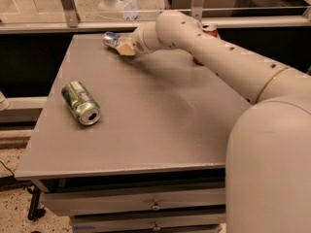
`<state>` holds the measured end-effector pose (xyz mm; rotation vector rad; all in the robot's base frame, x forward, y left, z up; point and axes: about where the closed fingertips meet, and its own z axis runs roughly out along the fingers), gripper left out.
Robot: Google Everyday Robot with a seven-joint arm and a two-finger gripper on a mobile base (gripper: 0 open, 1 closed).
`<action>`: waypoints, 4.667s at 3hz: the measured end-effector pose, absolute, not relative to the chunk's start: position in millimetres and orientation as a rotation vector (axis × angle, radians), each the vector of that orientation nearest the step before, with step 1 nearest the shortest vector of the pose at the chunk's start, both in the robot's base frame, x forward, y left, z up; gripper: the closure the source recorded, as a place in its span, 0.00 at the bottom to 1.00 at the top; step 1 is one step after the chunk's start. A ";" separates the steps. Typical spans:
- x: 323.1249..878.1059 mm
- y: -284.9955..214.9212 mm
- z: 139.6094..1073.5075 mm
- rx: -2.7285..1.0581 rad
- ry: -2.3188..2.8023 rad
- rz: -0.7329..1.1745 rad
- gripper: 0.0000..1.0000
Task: Move redbull can near green can
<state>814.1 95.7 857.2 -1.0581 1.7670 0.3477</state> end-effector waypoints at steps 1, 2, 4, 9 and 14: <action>788.5 95.4 876.0 -1.095 1.722 0.403 0.86; 744.7 90.1 893.4 -1.179 1.676 0.502 1.00; 645.6 49.7 899.3 -1.494 1.623 0.569 1.00; 523.2 0.2 891.3 -1.853 1.342 0.753 1.00; 518.2 30.2 831.8 -1.937 1.335 0.924 0.85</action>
Offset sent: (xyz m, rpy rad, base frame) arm -0.1384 -0.0228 0.0535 0.0514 0.0711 0.3430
